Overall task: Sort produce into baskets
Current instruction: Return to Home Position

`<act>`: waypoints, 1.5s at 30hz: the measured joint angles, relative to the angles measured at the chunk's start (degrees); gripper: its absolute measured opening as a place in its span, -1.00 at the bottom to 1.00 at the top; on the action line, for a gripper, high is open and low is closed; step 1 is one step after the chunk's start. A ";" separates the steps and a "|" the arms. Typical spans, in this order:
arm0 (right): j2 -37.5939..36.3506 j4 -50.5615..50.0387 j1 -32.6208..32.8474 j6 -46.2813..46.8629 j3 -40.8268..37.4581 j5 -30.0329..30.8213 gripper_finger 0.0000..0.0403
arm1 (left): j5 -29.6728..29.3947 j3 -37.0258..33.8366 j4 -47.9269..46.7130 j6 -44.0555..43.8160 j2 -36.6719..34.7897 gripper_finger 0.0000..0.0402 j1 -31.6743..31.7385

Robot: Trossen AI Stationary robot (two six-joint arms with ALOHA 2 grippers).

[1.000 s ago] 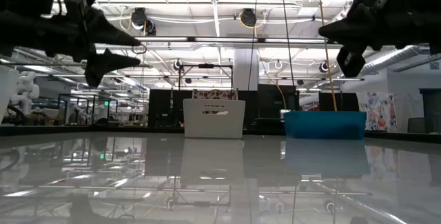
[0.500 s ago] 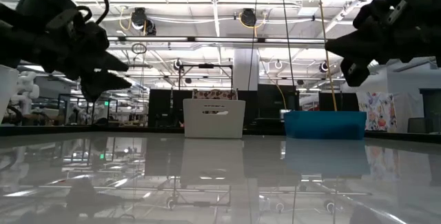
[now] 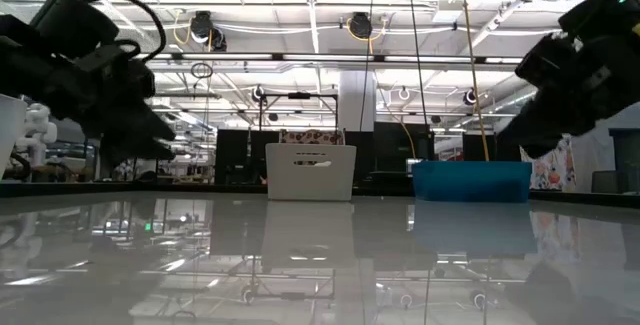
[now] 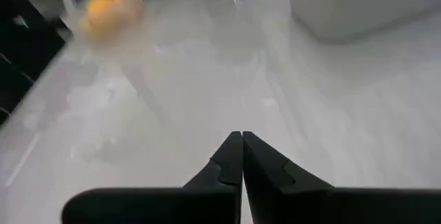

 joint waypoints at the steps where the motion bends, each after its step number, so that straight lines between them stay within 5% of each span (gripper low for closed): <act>1: 0.02 -1.28 0.00 0.03 0.00 0.00 -0.98 | -0.03 0.00 -1.52 0.00 0.00 0.07 0.00; 45: 0.02 -3.90 0.20 0.01 0.00 -0.03 -0.98 | -0.17 -0.07 -6.20 -0.44 0.00 0.07 0.00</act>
